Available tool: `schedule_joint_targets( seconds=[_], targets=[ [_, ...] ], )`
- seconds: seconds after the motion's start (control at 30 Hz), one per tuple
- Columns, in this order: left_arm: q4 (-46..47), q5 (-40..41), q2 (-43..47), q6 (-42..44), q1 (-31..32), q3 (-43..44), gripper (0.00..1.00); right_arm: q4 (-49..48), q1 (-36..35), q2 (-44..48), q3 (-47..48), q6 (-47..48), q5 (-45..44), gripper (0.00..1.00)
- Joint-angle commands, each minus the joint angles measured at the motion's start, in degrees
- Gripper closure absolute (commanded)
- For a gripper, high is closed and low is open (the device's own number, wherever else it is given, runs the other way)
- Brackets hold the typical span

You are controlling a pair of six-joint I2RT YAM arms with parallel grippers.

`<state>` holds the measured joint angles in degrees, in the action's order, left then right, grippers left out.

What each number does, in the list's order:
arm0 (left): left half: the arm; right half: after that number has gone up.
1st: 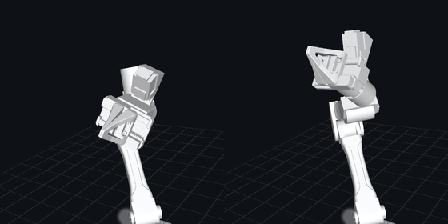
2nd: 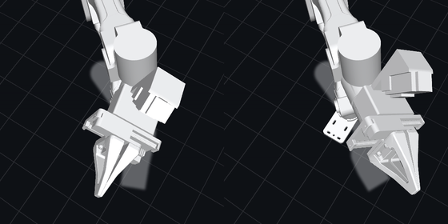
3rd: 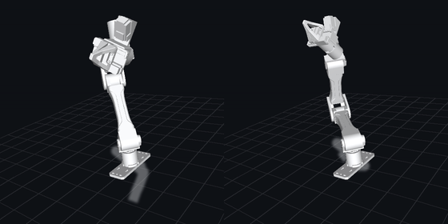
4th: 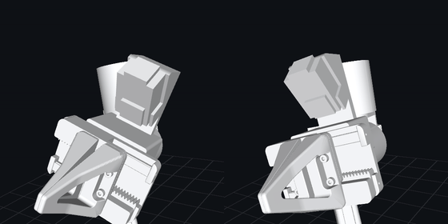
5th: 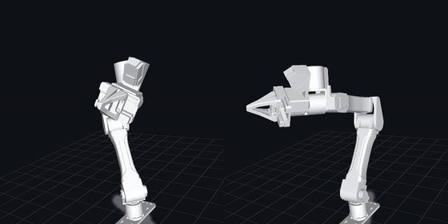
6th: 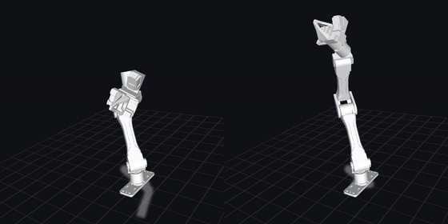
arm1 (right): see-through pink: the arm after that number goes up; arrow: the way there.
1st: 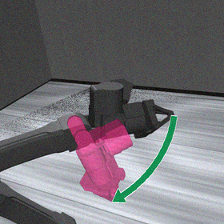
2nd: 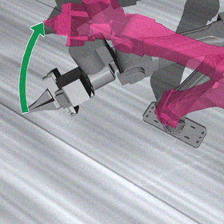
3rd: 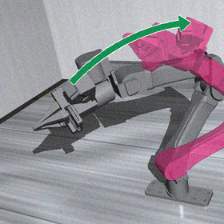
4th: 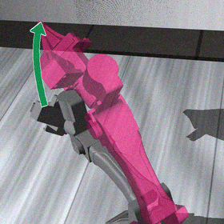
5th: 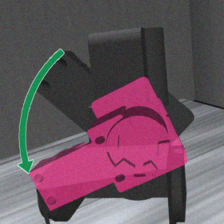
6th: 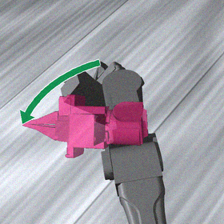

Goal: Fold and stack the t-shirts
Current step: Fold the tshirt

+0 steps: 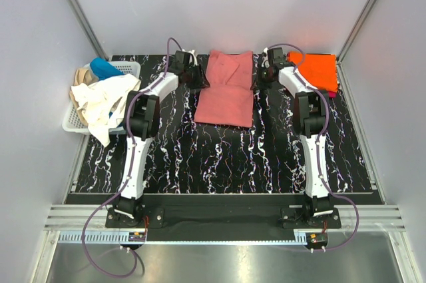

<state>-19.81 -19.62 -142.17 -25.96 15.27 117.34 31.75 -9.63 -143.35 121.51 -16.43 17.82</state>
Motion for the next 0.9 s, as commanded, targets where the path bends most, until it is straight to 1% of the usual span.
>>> schedule_joint_targets(
  seconds=[0.0,0.03,0.1,0.13,0.23,0.27,0.33,0.37,0.43,0.47,0.53,0.6,0.7,0.77,0.87],
  targets=[
    [0.3,-0.24,-1.62,0.3,-0.68,1.84,0.58,-4.41,0.66,0.44,-0.58,-2.38,-1.66,0.83],
    [0.91,-3.12,-1.27,-0.23,-0.68,1.93,0.56,-4.59,0.66,0.61,-0.66,-2.73,-1.39,0.81],
    [1.62,-6.03,0.56,-2.16,-0.94,2.1,0.55,-4.76,0.66,2.28,-1.1,-3.17,-1.21,0.75],
    [1.88,-7.61,1.45,-2.78,-0.94,2.28,0.54,-4.68,0.66,4.11,-1.19,-3.35,-1.21,0.66],
    [1.8,-7.98,6.1,-3.4,-1.12,1.23,0.53,-4.59,0.66,8.59,-3.29,-4.66,-1.91,0.62],
    [1.8,-7.63,7.42,-3.49,-1.2,0.7,0.52,-4.76,0.58,9.57,-4.69,-5.02,-1.22,0.62],
    [1.8,-7.19,10.85,-3.75,-1.03,-1.23,0.51,-4.85,0.49,11.59,-6.28,-6.33,1.67,0.65],
    [1.8,-6.93,11.9,-3.66,-0.85,-2.02,0.51,-4.85,0.23,12.04,-8.12,-6.69,2.56,0.73],
    [1.45,-5.44,14.46,-3.49,-0.77,-5.35,0.51,-5.9,-0.21,13.79,-10.5,-7.65,4.31,0.81],
    [1.44,-5.17,15.16,-3.4,-0.59,-6.76,0.51,-6.6,-0.48,14.41,-13.29,-7.92,5.19,0.87],
    [1.53,-4.73,16.48,-3.4,-0.24,-10.63,0.51,-9.68,-0.74,16.25,-17.42,-9.05,7.47,0.89],
    [1.62,-5.34,16.83,-3.05,0.46,-13.87,0.52,-11.52,-0.83,16.44,-19.03,-9.68,8.28,0.89],
    [1.18,-3.95,17.27,-2.17,1.61,-18.26,0.53,-11.62,-0.74,14.07,-18.77,-9.24,9.15,0.88],
    [0.31,-0.87,17.36,-2.43,1.96,-20.12,0.53,-11.53,-0.74,11.61,-17.72,-9.15,9.51,0.88],
    [-2.86,1.59,17.71,-2.7,1.96,-22.24,0.54,-11.1,-0.57,8.97,-16.66,-7.92,6.88,0.85]
  ],
)
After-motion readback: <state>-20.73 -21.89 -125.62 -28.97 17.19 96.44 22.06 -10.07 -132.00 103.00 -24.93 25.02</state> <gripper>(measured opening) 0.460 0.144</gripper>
